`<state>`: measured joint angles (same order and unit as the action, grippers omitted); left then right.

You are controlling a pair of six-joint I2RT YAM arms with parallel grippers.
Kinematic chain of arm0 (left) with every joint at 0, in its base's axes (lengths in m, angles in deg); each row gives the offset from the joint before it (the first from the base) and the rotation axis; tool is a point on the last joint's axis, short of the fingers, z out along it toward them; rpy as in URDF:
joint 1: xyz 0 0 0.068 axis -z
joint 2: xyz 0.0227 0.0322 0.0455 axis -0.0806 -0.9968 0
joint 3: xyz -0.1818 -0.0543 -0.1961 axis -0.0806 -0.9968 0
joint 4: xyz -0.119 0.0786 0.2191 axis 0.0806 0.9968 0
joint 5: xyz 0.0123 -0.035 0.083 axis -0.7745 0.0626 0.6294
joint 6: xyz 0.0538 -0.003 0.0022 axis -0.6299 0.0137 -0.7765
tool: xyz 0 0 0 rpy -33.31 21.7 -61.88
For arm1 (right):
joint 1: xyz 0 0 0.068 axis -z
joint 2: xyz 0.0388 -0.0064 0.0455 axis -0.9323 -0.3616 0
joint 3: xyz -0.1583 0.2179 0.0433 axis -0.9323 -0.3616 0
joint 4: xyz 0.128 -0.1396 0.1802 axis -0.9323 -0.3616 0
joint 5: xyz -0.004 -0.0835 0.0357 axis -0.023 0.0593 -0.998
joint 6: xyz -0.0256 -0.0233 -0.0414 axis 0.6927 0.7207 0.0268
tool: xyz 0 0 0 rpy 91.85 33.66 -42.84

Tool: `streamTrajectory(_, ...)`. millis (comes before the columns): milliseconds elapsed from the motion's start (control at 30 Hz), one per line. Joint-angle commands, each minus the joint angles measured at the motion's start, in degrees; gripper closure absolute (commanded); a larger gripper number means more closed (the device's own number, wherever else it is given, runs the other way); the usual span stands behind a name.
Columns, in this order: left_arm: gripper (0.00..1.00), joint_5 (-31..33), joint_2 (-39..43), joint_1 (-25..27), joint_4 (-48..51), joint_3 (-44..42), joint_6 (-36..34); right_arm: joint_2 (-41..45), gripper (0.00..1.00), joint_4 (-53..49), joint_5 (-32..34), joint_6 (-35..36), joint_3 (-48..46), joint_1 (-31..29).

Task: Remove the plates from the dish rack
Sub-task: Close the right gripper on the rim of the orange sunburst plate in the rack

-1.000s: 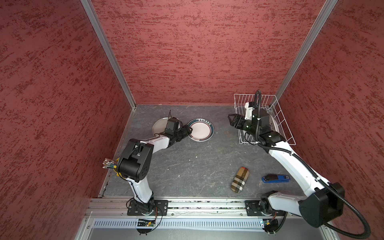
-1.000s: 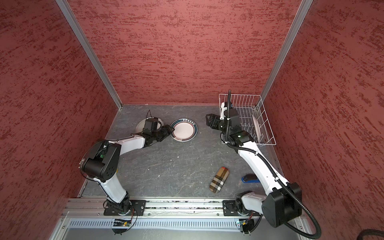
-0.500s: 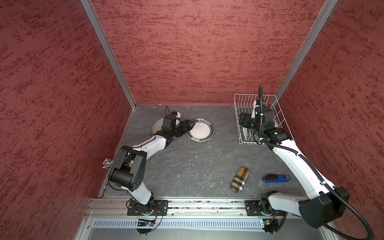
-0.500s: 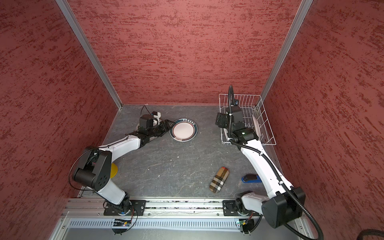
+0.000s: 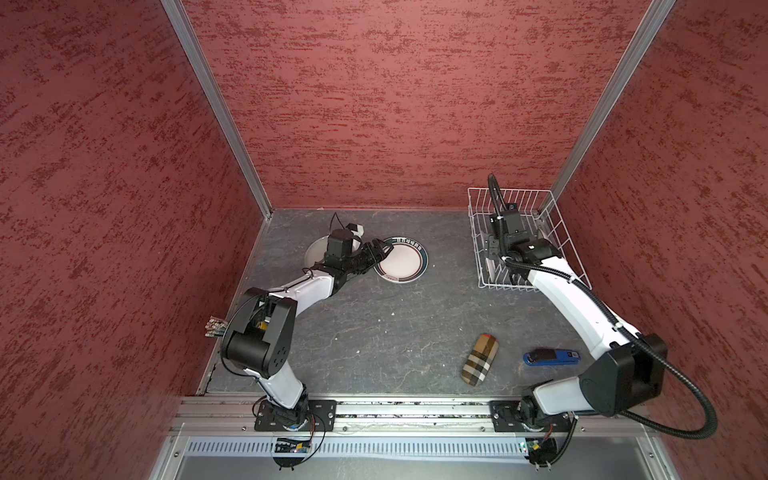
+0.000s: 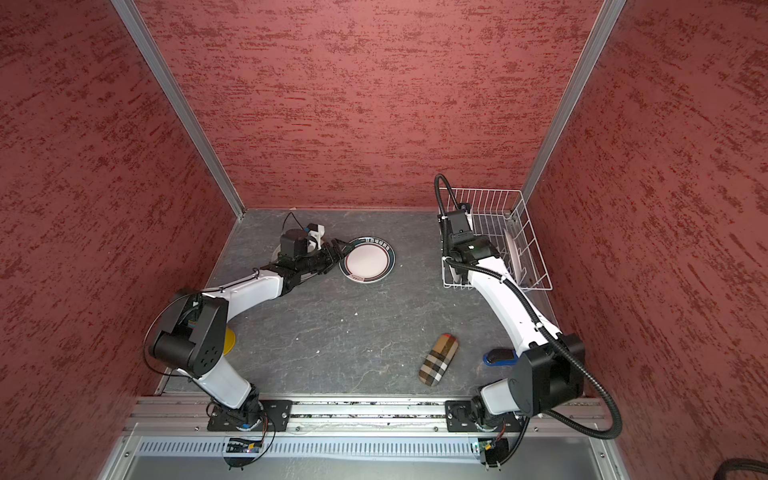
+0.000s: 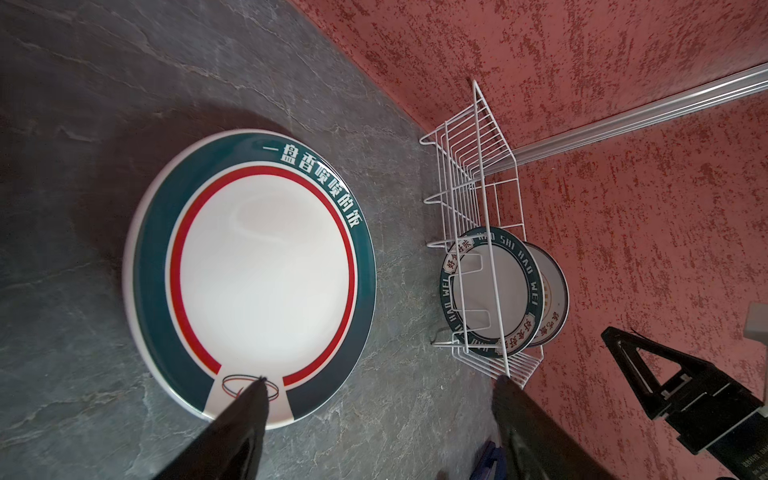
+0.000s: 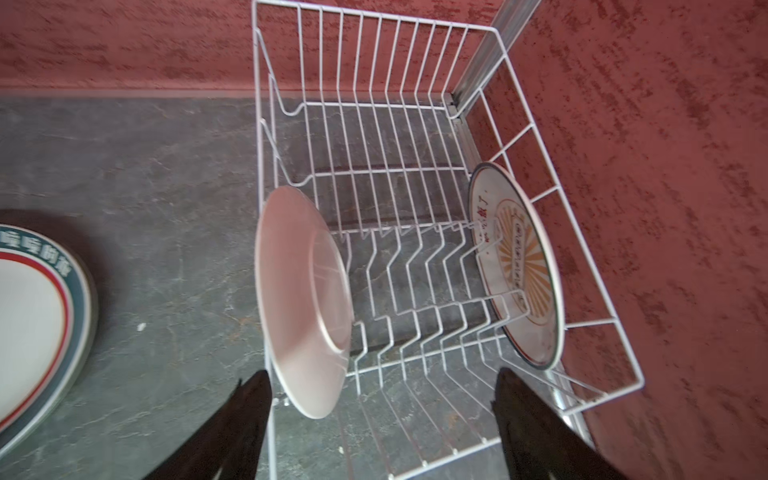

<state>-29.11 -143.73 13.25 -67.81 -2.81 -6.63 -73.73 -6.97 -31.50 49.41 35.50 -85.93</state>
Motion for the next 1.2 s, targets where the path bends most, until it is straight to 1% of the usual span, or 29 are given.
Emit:
streamTrajectory(0, 0.14, -0.7, -0.5, 0.2, -0.9, -0.7, 0.4, -2.0, 0.15, -3.6, 8.9, 3.9, 3.0, 0.9)
streamTrajectory(133, 0.13, -0.4, -0.2, 0.4, -0.9, -0.7, 0.2, -2.2, 0.19, -2.5, 8.1, 9.7, 2.9, 3.8)
streamTrajectory(267, 0.12, -0.4, -0.5, 0.6, -1.5, -0.5, 0.5, -3.0, 0.20, -1.0, 9.8, 14.8, 2.7, 7.4)
streamTrajectory(333, 0.12, -0.3, -0.7, 0.8, -2.2, -0.4, 0.8, -3.2, 0.23, 0.4, 9.6, 16.9, 2.1, 9.6)
streamTrajectory(400, 0.11, -0.7, -1.1, 1.0, -3.2, -0.4, 1.2, -3.6, 0.29, 1.6, 10.0, 18.5, 1.4, 11.5)
streamTrajectory(600, 0.11, -2.9, -3.7, 0.9, -7.1, -0.6, 4.0, -5.7, 0.33, 2.9, 6.9, 19.8, 1.7, 15.0)
streamTrajectory(800, 0.10, -3.5, -3.7, 0.9, -6.5, -0.8, 3.5, -9.3, 0.37, 1.9, 6.6, 20.4, 3.1, 16.2)
streamTrajectory(900, 0.10, -3.8, -3.5, 0.8, -6.4, -0.8, 3.6, -10.5, 0.40, 2.6, 7.1, 21.1, 3.1, 16.6)
streamTrajectory(1033, 0.09, -4.4, -3.4, 0.9, -6.4, -0.3, 3.6, -12.3, 0.45, 2.2, 10.0, 21.0, 4.6, 16.7)
streamTrajectory(1167, 0.09, -4.8, -3.4, 0.9, -6.5, 0.4, 3.8, -14.1, 0.47, 3.2, 11.3, 22.2, 5.6, 17.0)
